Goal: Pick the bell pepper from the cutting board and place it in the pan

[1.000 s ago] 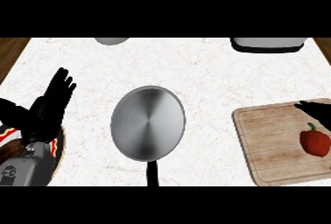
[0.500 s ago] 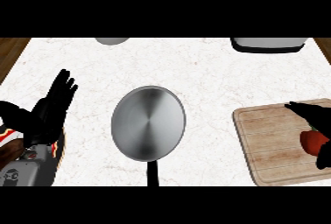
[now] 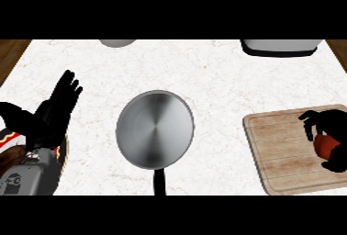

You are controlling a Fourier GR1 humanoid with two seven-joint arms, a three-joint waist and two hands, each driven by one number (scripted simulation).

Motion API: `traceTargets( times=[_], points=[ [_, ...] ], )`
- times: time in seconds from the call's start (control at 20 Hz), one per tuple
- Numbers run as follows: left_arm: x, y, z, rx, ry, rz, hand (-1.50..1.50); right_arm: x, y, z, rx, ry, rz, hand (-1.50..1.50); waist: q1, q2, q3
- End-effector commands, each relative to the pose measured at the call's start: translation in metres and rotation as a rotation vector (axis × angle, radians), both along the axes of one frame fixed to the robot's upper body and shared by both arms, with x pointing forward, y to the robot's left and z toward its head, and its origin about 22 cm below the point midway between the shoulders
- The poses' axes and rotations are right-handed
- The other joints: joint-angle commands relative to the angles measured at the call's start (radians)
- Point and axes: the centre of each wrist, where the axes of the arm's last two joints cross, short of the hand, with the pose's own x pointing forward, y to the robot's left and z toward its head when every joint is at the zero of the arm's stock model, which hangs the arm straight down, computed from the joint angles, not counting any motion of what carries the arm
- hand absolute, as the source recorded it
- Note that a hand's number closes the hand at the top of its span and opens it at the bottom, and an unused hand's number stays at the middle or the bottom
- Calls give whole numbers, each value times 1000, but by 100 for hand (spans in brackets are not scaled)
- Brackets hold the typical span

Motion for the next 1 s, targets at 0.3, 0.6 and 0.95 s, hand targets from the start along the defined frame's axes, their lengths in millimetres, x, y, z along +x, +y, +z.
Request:
traceTargets(
  times=[0.3, 0.6, 0.95],
  points=[
    [3, -9, 1, 10, -4, 23, 0, -17, -6, -7, 74, -128, 8, 150, -8, 4, 10],
    [1, -9, 0, 3, 7, -38, 0, 0, 214, -14, 260, -156, 133, 150, 66, -14, 1],
    [3, -22, -10, -16, 52, -79, 0, -15, 306, 65, 190, -566, 121, 150, 76, -33, -1]
  ],
)
